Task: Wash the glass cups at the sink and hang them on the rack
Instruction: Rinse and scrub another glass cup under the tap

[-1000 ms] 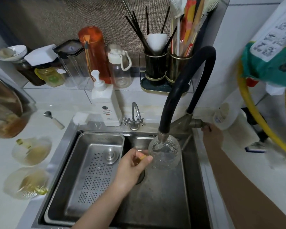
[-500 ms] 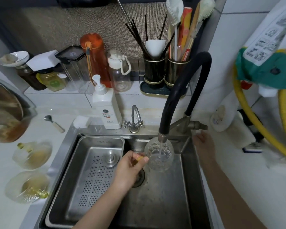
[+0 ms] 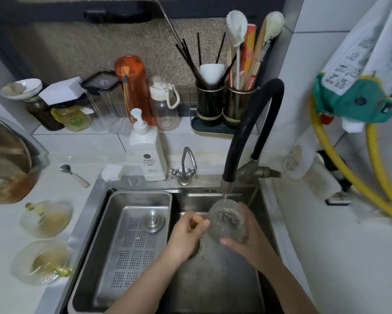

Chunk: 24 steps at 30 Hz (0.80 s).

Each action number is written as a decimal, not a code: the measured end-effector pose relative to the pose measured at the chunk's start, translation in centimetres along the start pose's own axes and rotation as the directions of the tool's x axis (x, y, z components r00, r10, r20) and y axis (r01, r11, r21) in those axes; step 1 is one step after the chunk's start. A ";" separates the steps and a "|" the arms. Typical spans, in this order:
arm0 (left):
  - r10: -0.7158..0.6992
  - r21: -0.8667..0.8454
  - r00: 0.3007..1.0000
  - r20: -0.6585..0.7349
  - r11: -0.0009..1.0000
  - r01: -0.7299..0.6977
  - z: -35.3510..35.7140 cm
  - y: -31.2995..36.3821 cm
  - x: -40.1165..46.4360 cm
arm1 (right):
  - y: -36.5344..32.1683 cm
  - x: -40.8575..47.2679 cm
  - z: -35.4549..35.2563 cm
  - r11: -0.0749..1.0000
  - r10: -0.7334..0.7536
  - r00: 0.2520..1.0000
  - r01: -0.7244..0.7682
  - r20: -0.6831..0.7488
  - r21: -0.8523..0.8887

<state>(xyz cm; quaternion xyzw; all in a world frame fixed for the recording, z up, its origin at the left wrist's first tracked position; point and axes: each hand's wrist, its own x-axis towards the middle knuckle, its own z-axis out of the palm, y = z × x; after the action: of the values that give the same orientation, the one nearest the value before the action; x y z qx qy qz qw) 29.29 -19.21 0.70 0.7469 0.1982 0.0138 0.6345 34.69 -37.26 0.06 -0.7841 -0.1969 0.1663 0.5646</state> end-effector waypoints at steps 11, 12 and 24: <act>-0.018 -0.048 1.000 0.025 0.999 0.019 0.2 0.0 0.4 | -0.5 -1.0 1.1 0.996 0.024 0.994 -0.014 -0.108 0.093; -0.025 -0.065 1.000 0.019 0.998 0.026 -0.5 -0.3 0.3 | -0.6 -0.8 1.6 0.998 0.019 0.995 -0.013 -0.096 0.061; -0.033 -0.160 0.993 -0.116 0.987 0.014 -1.2 -0.6 1.3 | -1.5 0.5 2.2 0.995 0.017 1.000 -0.015 -0.021 0.097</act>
<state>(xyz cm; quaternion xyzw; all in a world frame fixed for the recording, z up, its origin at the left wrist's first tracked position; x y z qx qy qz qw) 30.02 -17.61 0.09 0.6894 0.2424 0.0664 0.6794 33.83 -34.79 0.81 -0.7590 -0.1761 0.1714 0.6030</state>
